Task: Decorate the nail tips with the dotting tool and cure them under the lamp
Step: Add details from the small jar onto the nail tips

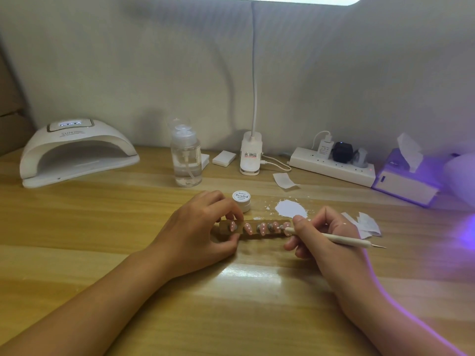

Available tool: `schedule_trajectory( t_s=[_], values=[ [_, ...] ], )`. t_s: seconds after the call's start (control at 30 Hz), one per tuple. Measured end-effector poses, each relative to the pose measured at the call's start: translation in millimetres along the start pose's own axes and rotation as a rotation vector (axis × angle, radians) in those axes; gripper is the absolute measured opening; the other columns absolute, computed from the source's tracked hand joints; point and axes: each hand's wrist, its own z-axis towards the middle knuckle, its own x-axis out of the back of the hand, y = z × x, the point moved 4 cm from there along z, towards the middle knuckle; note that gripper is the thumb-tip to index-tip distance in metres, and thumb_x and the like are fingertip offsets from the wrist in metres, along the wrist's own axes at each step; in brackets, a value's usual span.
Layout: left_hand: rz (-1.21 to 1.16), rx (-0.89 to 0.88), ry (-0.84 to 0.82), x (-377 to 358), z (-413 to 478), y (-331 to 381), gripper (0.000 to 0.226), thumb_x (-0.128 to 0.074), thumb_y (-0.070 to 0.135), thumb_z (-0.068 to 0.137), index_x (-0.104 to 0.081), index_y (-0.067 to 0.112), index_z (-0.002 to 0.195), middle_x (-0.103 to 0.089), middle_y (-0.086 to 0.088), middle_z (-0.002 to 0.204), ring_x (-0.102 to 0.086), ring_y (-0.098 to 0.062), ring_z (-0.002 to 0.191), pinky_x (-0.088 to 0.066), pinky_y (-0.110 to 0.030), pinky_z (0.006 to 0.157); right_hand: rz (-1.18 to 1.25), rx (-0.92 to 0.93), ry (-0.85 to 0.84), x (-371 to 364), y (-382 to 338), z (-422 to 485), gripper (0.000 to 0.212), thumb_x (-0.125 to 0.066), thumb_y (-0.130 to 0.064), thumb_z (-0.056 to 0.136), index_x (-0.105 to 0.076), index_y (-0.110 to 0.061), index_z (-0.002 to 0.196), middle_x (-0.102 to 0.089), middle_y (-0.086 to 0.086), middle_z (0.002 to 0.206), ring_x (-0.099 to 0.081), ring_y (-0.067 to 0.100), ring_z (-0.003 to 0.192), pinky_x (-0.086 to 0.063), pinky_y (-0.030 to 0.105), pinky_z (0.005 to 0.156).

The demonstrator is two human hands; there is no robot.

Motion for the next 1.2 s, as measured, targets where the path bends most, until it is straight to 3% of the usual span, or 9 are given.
schedule_trajectory(
  t_s=[0.27,0.5,0.6,0.77,1.0,1.1,1.2],
  values=[
    [-0.007,-0.007,0.002,0.0,0.8,0.0,0.022,-0.071,0.032,0.074,-0.062,0.035,0.094,-0.055,0.017,0.092,-0.052,-0.006,0.087,-0.051,-0.035,0.071,0.112,-0.024,0.086,7.5,-1.5,0.1,0.023,-0.061,-0.008,0.087,-0.049,-0.011,0.068,-0.068,0.013,0.057,-0.056,0.009,0.045,-0.046,0.015,0.045],
    [-0.011,0.002,0.000,-0.1,0.7,-0.9,0.023,-0.073,0.032,0.074,-0.062,0.036,0.094,-0.056,0.017,0.092,-0.052,-0.005,0.087,-0.051,-0.034,0.071,0.084,-0.006,0.182,12.6,-2.3,0.1,0.032,-0.060,-0.008,0.078,-0.048,-0.023,0.052,-0.062,0.011,0.049,-0.048,0.009,0.042,-0.041,0.018,0.043],
    [-0.016,0.000,0.011,-0.8,0.5,-0.6,0.021,-0.072,0.033,0.074,-0.061,0.037,0.092,-0.055,0.018,0.090,-0.053,-0.006,0.086,-0.051,-0.035,0.070,0.036,-0.032,0.170,11.0,0.4,0.4,0.028,-0.061,-0.008,0.077,-0.046,-0.019,0.056,-0.062,0.014,0.049,-0.045,0.011,0.042,-0.037,0.027,0.049],
    [-0.005,0.006,0.010,-1.6,0.3,-2.4,0.023,-0.073,0.033,0.074,-0.060,0.038,0.092,-0.054,0.018,0.090,-0.052,-0.005,0.086,-0.051,-0.034,0.070,-0.009,-0.022,0.149,9.1,2.4,1.5,0.023,-0.063,-0.009,0.075,-0.046,-0.013,0.060,-0.064,0.014,0.051,-0.047,0.009,0.043,-0.038,0.029,0.052],
    [-0.004,0.011,-0.002,-1.4,0.2,-2.3,0.021,-0.071,0.035,0.074,-0.060,0.039,0.092,-0.055,0.018,0.090,-0.052,-0.005,0.085,-0.051,-0.033,0.070,-0.012,-0.021,0.141,10.1,5.6,2.6,0.020,-0.063,-0.010,0.076,-0.049,-0.012,0.062,-0.066,0.013,0.053,-0.050,0.009,0.043,-0.039,0.026,0.048],
    [-0.012,0.025,-0.005,-1.6,0.6,-3.4,0.018,-0.063,0.044,0.075,-0.061,0.038,0.092,-0.056,0.018,0.090,-0.053,-0.004,0.085,-0.051,-0.031,0.070,0.073,-0.003,0.185,13.9,5.9,3.3,0.023,-0.063,-0.012,0.078,-0.048,-0.018,0.061,-0.064,0.009,0.052,-0.048,0.008,0.042,-0.040,0.018,0.042],
    [-0.032,0.062,-0.028,-3.4,1.3,-7.6,0.019,-0.061,0.047,0.075,-0.063,0.036,0.091,-0.059,0.017,0.088,-0.053,-0.005,0.086,-0.049,-0.031,0.073,0.091,0.037,0.253,19.1,6.4,3.2,0.027,-0.067,-0.027,0.088,-0.050,-0.023,0.067,-0.050,-0.002,0.045,-0.040,0.003,0.040,-0.032,0.015,0.038]
  ],
)
